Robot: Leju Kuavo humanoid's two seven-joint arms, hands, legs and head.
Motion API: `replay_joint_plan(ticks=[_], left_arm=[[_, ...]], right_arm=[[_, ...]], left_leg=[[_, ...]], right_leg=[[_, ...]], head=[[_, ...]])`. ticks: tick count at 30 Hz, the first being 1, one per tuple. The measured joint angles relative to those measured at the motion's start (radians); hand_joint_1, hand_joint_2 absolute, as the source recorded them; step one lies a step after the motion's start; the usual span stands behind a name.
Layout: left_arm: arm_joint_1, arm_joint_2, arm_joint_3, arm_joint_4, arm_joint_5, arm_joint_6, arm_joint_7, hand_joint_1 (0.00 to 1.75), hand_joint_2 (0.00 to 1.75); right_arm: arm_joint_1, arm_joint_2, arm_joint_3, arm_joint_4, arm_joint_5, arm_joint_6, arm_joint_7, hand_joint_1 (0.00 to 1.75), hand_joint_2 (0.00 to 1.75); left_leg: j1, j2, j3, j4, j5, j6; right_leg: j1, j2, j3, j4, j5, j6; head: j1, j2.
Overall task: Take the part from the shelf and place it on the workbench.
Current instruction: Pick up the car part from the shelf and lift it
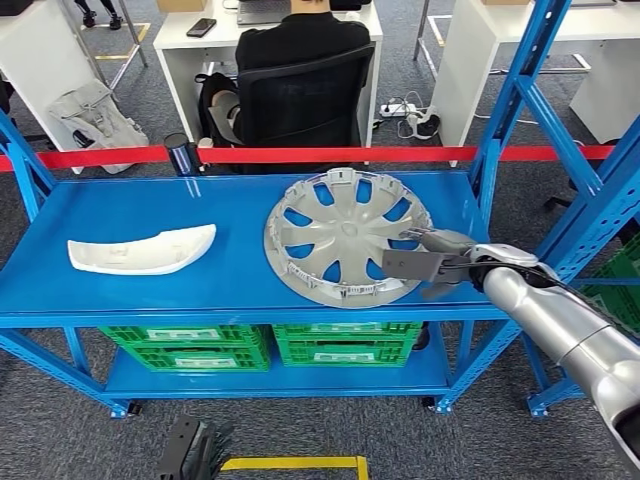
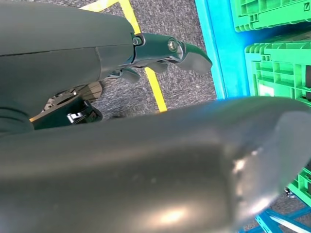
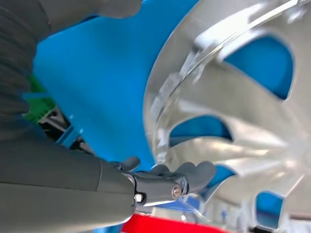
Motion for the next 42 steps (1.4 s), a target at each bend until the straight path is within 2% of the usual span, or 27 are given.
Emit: replay_joint_plan(ticks=[7, 12, 23, 42], left_arm=[[-0.001, 0.0, -0.004, 0.0, 0.001, -0.003, 0.001, 0.0, 0.0], [-0.001, 0.0, -0.012, 0.0, 0.015, -0.003, 0.002, 0.0, 0.0], [0.0, 0.0, -0.016, 0.0, 0.017, -0.002, 0.002, 0.0, 0.0], [0.002, 0.0, -0.023, 0.0, 0.028, 0.001, -0.003, 0.0, 0.0]], right_arm=[[-0.021, 0.008, 0.037, 0.018, -0.068, 0.063, -0.016, 0.0, 1.75], [-0.065, 0.034, 0.09, 0.046, -0.143, 0.103, -0.019, 0.0, 1.75], [-0.094, 0.057, 0.147, 0.074, -0.155, 0.105, -0.019, 0.0, 1.75], [-0.1, 0.062, 0.179, 0.078, -0.184, 0.078, -0.017, 0.0, 1.75]], left_leg=[[0.0, 0.0, 0.0, 0.0, 0.0, 0.0], [0.0, 0.0, 0.0, 0.0, 0.0, 0.0], [0.0, 0.0, 0.0, 0.0, 0.0, 0.0], [0.0, 0.0, 0.0, 0.0, 0.0, 0.0]], right_leg=[[0.0, 0.0, 0.0, 0.0, 0.0, 0.0], [0.0, 0.0, 0.0, 0.0, 0.0, 0.0], [0.0, 0.0, 0.0, 0.0, 0.0, 0.0], [0.001, 0.0, 0.0, -0.001, 0.0, 0.0]], head=[[0.0, 0.0], [0.0, 0.0], [0.0, 0.0], [0.0, 0.0]])
